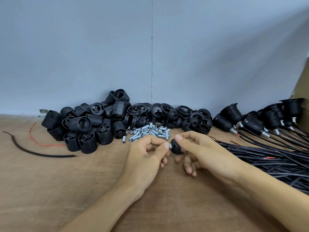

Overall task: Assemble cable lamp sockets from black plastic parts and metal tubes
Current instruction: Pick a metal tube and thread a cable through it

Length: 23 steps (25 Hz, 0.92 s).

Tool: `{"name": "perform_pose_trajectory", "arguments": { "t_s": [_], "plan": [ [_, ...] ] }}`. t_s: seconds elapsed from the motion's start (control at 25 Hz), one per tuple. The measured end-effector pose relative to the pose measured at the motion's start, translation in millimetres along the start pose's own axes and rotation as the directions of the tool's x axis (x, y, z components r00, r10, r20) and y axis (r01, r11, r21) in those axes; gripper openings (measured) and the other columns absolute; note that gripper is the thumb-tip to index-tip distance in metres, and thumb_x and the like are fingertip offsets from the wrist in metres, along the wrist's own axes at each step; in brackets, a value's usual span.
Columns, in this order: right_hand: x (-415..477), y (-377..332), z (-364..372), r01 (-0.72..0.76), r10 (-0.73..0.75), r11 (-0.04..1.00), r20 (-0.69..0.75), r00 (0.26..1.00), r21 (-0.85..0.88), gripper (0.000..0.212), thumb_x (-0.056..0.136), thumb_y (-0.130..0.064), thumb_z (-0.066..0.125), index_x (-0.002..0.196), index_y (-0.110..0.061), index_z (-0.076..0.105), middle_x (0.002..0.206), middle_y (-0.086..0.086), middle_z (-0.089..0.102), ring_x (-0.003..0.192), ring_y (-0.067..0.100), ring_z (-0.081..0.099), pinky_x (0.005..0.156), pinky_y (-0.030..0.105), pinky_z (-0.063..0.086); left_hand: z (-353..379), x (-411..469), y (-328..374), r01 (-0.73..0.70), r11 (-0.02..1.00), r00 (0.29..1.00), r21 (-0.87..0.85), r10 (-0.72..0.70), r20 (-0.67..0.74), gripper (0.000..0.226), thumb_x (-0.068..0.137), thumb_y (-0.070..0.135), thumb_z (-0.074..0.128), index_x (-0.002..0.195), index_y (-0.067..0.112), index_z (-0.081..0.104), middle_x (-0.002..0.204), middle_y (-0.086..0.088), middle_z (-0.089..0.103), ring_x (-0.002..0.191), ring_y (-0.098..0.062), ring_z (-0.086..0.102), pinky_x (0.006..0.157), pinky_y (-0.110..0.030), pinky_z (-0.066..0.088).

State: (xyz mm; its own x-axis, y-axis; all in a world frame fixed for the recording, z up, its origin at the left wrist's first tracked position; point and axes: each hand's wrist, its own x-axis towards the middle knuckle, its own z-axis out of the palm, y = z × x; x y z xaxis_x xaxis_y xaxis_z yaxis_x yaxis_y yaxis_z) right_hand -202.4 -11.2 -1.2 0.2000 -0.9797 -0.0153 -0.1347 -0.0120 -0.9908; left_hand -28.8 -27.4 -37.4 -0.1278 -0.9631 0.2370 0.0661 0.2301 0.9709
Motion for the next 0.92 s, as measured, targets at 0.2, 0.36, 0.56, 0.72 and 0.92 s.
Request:
{"name": "perform_pose_trajectory", "arguments": {
  "t_s": [0.2, 0.36, 0.56, 0.72, 0.92],
  "plan": [
    [0.9, -0.6, -3.2, 0.096, -0.096, 0.995, 0.015, 0.995, -0.031, 0.03, 0.094, -0.03, 0.066, 0.12, -0.015, 0.061, 0.097, 0.009, 0.068, 0.064, 0.023, 0.064, 0.058, 0.028, 0.054, 0.1, 0.7, 0.1, 0.028, 0.999, 1.0, -0.025, -0.028, -0.004, 0.014, 0.095, 0.007, 0.068, 0.084, 0.013, 0.074, 0.066, -0.002, 0.069, 0.056, -0.01, 0.06, 0.052, -0.018, 0.048],
    [4.3, 3.8, -0.4, 0.01, -0.012, 0.999, -0.034, 0.999, -0.048, 0.038, 0.099, -0.045, 0.052, 0.108, -0.009, 0.058, 0.075, 0.008, 0.066, 0.049, 0.021, 0.055, 0.046, 0.029, 0.046, 2.2, -0.9, 1.7, 0.007, 1.0, 0.999, 0.002, -0.007, 0.035, 0.012, 0.093, 0.004, 0.07, 0.084, 0.012, 0.073, 0.068, -0.003, 0.071, 0.057, -0.011, 0.062, 0.054, -0.02, 0.05],
    [0.5, 2.3, -5.7, 0.116, -0.117, 0.991, -0.009, 0.993, -0.066, 0.034, 0.09, -0.036, 0.069, 0.118, -0.019, 0.064, 0.087, 0.001, 0.069, 0.065, 0.022, 0.065, 0.059, 0.027, 0.052, 1.5, 0.7, 2.4, 0.032, 0.998, 0.999, -0.051, -0.033, -0.004, 0.012, 0.096, 0.005, 0.066, 0.085, 0.008, 0.072, 0.067, -0.004, 0.07, 0.056, -0.012, 0.061, 0.052, -0.02, 0.049],
    [2.9, 4.8, -4.6, 0.088, -0.092, 0.989, -0.026, 0.995, -0.123, 0.026, 0.097, -0.036, 0.06, 0.11, -0.013, 0.063, 0.074, 0.006, 0.066, 0.053, 0.02, 0.057, 0.052, 0.025, 0.047, 2.1, 0.0, 3.3, 0.026, 0.999, 1.0, -0.044, -0.026, 0.005, 0.011, 0.095, 0.004, 0.067, 0.086, 0.007, 0.072, 0.067, -0.005, 0.07, 0.056, -0.012, 0.062, 0.052, -0.02, 0.049],
    [0.5, 4.0, -5.1, 0.131, -0.136, 0.976, -0.02, 0.99, -0.177, 0.035, 0.09, -0.049, 0.063, 0.114, -0.025, 0.064, 0.091, 0.001, 0.072, 0.054, 0.017, 0.058, 0.051, 0.025, 0.044, 2.2, 0.0, 3.3, 0.031, 0.998, 0.999, -0.059, -0.032, -0.011, 0.013, 0.096, 0.004, 0.066, 0.085, 0.007, 0.072, 0.067, -0.005, 0.07, 0.055, -0.012, 0.061, 0.052, -0.02, 0.049]
  ]
}}
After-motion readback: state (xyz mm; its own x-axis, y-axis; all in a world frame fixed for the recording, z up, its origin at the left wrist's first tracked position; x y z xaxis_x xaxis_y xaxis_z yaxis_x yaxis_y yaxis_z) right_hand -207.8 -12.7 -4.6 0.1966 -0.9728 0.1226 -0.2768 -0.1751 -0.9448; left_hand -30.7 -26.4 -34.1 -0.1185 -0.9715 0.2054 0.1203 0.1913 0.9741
